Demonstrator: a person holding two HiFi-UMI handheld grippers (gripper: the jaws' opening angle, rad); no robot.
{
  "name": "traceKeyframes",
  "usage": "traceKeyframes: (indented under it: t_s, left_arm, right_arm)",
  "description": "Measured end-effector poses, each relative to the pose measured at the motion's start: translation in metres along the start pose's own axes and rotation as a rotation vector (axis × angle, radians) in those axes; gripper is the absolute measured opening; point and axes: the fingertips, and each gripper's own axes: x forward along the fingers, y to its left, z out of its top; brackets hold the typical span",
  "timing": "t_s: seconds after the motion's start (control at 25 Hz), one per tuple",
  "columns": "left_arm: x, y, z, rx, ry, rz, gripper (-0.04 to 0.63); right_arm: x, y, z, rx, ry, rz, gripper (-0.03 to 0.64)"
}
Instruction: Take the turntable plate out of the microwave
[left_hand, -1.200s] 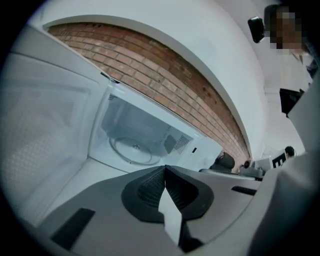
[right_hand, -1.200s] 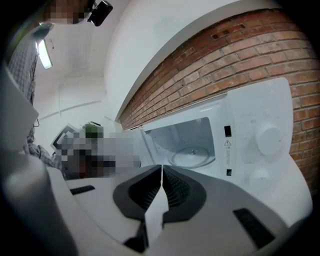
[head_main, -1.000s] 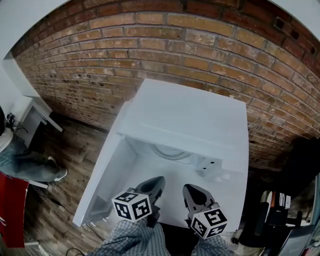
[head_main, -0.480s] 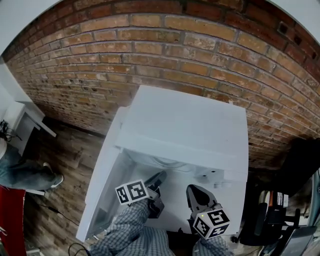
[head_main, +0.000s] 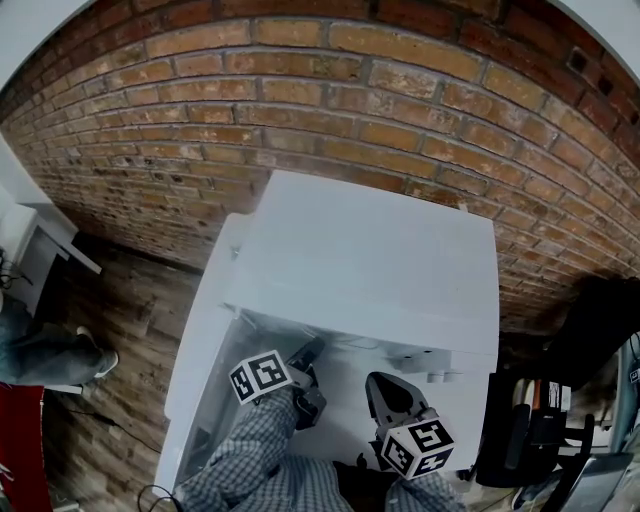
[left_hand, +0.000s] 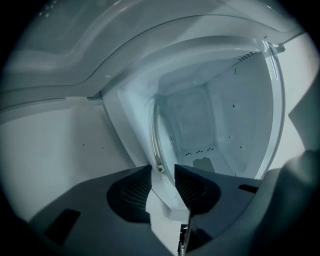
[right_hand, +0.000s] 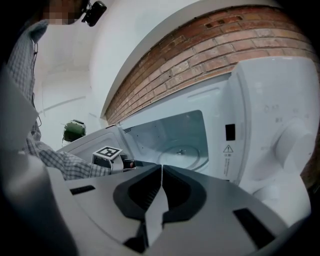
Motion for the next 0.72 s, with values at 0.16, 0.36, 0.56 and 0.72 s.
traceKeyframes:
  t_s: [0.16,0.36,0.56,0.72]
  left_arm:
    - [0.0,0.001,0.002,-0.052,-0.003,-0.026,0.121]
    - [0.0,0.002,0.003,-0.179,-0.028,-0.065,0.121]
    - [0.0,-0.005,0.007,-0.235,-0.046,-0.102,0.121]
    - [0.005,-0.01,0.01,-0.224,-0.043,-0.109,0.121]
  right_arm:
    - [0.006,-0.001,-0.003,0.007,0.014,-0.002,0.02]
    - [0.011,0.003,-0.005,0.001,0.023,0.013,0.02]
    - [0.014,0.003,-0.006,0.002,0.031,0.018,0.021]
    - [0.015,0.003,-0.007,0.003,0.035,0.022,0.02]
